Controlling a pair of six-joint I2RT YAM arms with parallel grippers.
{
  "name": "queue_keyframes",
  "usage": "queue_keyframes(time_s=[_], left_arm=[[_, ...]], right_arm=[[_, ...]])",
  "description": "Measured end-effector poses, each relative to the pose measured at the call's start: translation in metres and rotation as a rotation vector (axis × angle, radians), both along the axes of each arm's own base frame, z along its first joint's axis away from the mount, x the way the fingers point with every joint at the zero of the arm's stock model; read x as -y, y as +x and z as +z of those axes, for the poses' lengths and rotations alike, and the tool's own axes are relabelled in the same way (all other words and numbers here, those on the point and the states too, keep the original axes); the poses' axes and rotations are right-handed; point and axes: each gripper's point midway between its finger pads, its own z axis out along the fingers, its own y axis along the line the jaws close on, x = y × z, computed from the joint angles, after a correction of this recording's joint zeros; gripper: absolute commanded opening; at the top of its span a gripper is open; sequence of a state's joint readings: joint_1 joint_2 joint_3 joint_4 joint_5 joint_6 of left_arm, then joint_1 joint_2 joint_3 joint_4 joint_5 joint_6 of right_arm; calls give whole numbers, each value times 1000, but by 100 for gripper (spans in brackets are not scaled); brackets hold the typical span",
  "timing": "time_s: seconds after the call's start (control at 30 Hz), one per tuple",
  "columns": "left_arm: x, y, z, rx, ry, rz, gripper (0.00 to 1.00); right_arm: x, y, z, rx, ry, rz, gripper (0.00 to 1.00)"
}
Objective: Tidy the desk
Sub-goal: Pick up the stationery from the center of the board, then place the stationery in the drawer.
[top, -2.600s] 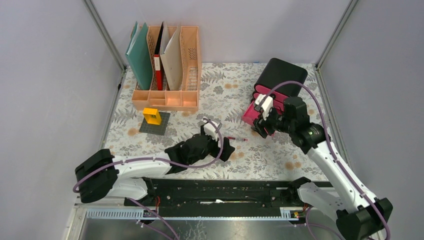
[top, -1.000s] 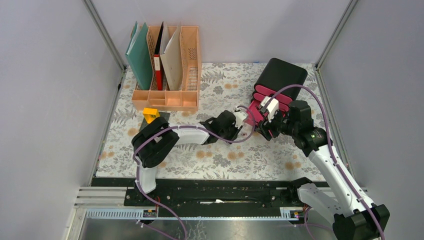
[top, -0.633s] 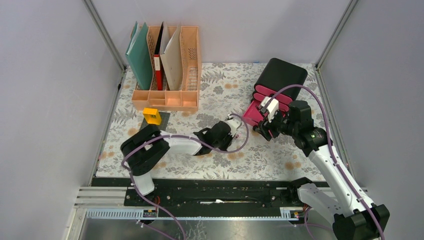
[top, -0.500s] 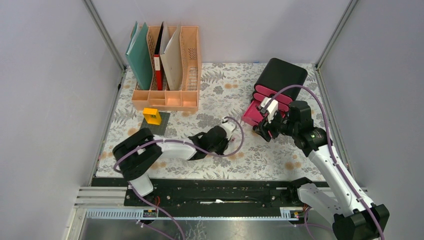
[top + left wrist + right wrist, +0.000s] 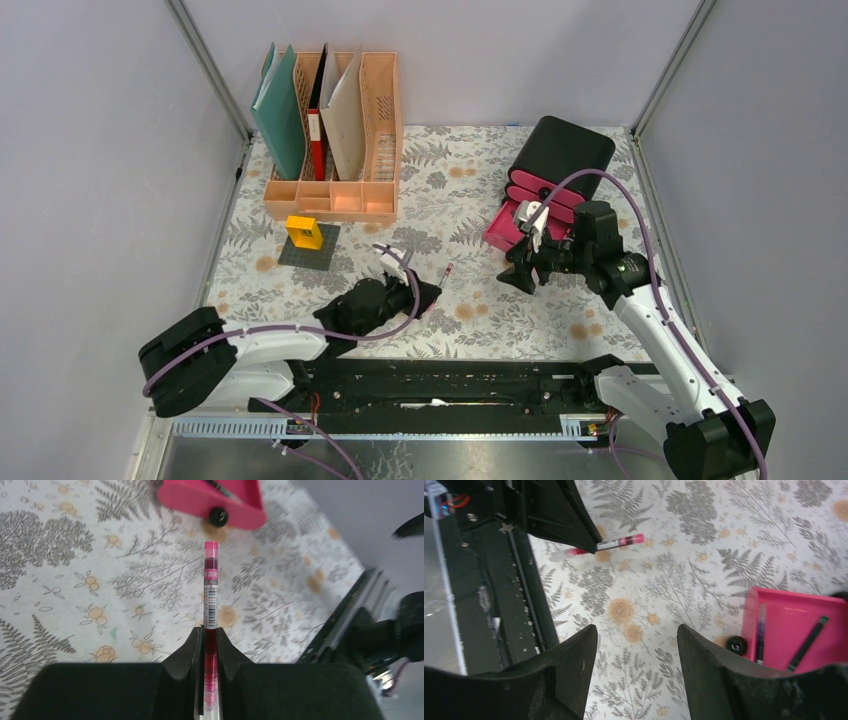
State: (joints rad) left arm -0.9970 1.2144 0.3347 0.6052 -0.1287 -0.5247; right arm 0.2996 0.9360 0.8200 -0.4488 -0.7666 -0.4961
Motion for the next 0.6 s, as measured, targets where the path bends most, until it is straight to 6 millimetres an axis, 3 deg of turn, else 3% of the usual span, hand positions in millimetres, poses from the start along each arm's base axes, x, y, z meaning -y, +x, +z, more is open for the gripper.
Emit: queue_keyframes(time_s=[0.33,0.6], left_arm=[[8,-14,61,51,-318,-27,0],[21,-28,90,82,-454,-81,0]], right_arm=[[-18,-27,5,-106,128,116,68],[-30,-37,16,-176,236,166,76]])
